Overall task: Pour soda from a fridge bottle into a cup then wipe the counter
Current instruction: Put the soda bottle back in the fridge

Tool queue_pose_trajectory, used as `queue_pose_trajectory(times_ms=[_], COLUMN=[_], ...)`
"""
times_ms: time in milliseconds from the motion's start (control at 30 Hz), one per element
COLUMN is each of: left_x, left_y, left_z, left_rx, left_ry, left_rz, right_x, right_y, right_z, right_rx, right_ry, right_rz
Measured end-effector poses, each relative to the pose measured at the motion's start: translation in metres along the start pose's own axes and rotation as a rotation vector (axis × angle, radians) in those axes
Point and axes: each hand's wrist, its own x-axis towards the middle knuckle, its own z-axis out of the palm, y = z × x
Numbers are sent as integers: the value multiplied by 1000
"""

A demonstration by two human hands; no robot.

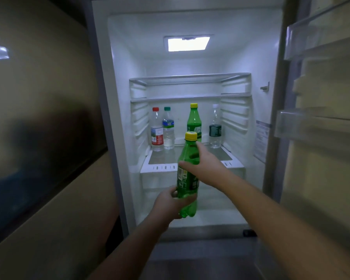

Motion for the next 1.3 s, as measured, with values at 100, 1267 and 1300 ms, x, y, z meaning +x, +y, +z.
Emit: queue_pose_trajectory(times_ms=[100, 1267, 1300], left_x=[28, 223, 225], left_y=[11, 38, 37], left_z=[-4, -48, -47], left_rx=[8, 204, 191], left_ry=[43, 292, 301], left_rz=[30, 135, 140], right_x=[36, 249, 251], right_y=[2, 23, 25], right_z=[-3, 28, 28], right_rx=[49, 99, 87], right_ry=[8, 146, 150], right_rz=[-45, -148, -158])
